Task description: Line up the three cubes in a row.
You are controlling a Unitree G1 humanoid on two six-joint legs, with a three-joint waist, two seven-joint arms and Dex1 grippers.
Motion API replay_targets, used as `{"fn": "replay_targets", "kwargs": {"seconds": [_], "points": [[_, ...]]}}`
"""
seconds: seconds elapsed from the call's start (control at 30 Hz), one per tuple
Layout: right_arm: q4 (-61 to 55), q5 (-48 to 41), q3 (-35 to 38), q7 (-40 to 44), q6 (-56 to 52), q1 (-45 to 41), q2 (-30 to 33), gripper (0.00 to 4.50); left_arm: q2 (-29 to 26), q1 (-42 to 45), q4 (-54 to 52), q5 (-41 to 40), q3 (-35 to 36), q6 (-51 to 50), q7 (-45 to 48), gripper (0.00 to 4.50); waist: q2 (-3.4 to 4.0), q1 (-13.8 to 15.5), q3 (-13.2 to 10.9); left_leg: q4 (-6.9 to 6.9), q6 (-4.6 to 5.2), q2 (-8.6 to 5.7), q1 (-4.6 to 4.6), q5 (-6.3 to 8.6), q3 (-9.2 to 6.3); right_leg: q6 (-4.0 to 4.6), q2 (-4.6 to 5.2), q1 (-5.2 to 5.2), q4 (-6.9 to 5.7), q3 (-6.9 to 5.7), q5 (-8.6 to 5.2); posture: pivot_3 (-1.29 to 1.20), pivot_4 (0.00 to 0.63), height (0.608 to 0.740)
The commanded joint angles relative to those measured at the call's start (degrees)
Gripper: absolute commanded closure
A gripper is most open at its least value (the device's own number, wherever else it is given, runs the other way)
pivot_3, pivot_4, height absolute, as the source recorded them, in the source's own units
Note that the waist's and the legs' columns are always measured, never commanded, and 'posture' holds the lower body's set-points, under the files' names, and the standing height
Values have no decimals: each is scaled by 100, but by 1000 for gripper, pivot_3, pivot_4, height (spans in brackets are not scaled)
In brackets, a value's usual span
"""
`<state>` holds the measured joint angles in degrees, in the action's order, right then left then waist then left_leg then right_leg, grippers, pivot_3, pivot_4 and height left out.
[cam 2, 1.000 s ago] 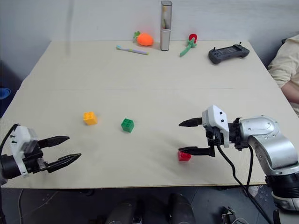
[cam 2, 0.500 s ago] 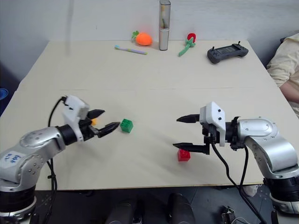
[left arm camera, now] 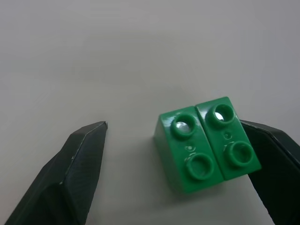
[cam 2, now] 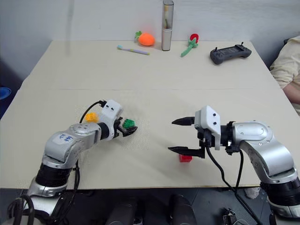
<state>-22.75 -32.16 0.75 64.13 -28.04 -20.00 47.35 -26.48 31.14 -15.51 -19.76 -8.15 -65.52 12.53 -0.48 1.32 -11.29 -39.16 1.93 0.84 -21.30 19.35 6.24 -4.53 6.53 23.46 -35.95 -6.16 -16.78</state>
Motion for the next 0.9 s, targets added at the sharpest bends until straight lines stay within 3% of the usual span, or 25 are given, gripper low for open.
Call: {"fn": "replay_targets", "kwargs": {"seconds": [0.03, 0.23, 0.4, 0.63, 0.73, 0.9], "points": [[-224, -93, 83, -42, 26, -68, -17, 0, -4, 27, -106, 49, -51, -24, 165, 1146, 0, 3, 0, 0, -1, 0, 1, -1, 0, 0, 0, 0, 0, 0, 0, 0, 150, 740], [-206, -79, 61, -75, 56, -85, -31, 0, -79, 10, -121, 134, 81, 50, 263, 3006, 0, 8, 0, -1, -2, 0, 1, -2, -1, 0, 1, -1, 0, 0, 0, 0, 150, 740], [-170, -24, 36, 4, 120, -24, 23, 0, -670, 39, 128, -33, 294, 1213, 1475, 2995, 0, 2, 0, -1, -3, 0, 1, -2, -1, 0, 1, 1, 0, -1, 0, 0, 150, 740], [-123, -5, 122, 573, 272, 249, 400, 0, -2291, -211, 469, 93, -439, 4146, 5306, 2995, 2, -13, 0, 3, -5, 0, 1, 0, 5, 3, 0, 4, 12, -1, -2, 0, 150, 740], [-104, 8, 156, 557, 300, 304, 446, 0, -2362, -101, 823, 321, -675, 4684, 5819, 2995, 1, 10, 0, 0, -4, 0, 0, -1, 7, 3, 0, 5, 23, -1, -2, 0, 150, 740], [-334, 4, 224, 376, 245, 580, 437, 0, -1905, -139, 799, 646, -1093, 5081, 5969, 2995, 1, 16, 0, -2, 4, -1, -2, 0, 6, 3, 3, 4, 17, -1, -1, 0, 150, 740]]}}
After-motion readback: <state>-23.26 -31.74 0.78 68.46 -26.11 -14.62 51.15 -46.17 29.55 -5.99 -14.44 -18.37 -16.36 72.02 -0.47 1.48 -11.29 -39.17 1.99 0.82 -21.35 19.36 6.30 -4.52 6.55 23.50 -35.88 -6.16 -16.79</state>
